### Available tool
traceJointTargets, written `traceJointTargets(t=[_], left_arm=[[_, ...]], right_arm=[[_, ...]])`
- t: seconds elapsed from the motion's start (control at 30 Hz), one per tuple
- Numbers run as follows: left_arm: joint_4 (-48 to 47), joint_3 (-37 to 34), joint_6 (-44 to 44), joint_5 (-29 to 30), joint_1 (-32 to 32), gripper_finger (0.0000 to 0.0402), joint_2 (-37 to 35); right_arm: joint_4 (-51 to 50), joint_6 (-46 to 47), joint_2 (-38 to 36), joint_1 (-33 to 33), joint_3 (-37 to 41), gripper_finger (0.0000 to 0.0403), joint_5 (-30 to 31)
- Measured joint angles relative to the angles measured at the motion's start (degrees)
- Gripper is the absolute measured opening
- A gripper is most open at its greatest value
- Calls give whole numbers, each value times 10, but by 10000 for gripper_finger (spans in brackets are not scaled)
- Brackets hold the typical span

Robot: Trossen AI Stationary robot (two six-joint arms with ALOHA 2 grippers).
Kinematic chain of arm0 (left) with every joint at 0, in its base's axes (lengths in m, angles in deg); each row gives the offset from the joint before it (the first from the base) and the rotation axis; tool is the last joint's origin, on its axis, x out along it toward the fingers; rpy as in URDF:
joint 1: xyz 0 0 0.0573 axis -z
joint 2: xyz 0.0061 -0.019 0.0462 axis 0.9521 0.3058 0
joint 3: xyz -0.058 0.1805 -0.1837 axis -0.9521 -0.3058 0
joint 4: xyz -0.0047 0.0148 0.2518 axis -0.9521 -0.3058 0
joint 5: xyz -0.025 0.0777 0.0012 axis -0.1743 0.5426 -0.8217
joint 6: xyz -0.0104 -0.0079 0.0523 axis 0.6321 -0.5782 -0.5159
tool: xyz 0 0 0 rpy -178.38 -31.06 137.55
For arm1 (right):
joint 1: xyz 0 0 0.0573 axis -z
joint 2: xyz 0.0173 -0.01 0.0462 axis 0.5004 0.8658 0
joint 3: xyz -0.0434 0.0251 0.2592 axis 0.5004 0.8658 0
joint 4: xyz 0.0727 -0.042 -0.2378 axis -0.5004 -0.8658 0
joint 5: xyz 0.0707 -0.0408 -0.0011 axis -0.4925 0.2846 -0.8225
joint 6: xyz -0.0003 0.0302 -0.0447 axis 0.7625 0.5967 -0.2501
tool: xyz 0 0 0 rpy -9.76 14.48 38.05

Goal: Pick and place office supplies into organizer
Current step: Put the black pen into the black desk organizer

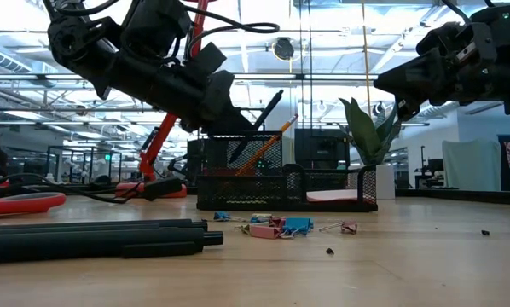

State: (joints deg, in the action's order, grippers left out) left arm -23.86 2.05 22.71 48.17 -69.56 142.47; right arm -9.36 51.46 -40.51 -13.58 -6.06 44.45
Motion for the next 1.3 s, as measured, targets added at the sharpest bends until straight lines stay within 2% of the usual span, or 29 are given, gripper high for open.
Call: traceJointTargets(t=[0.37,0.7,1.03,1.3], left_arm=[[-3,0,12,5,0,32,0],[-4,0,22,5,-1,77,0],[-12,1,24,4,-1,80,0],[-13,1,17,-39,4,81,-1]], right_arm=[[0,14,0,-1,0,59,-1],[0,15,0,-1,0,59,-1],[-3,15,0,-1,0,59,-1],[-3,15,0,-1,0,59,-1]])
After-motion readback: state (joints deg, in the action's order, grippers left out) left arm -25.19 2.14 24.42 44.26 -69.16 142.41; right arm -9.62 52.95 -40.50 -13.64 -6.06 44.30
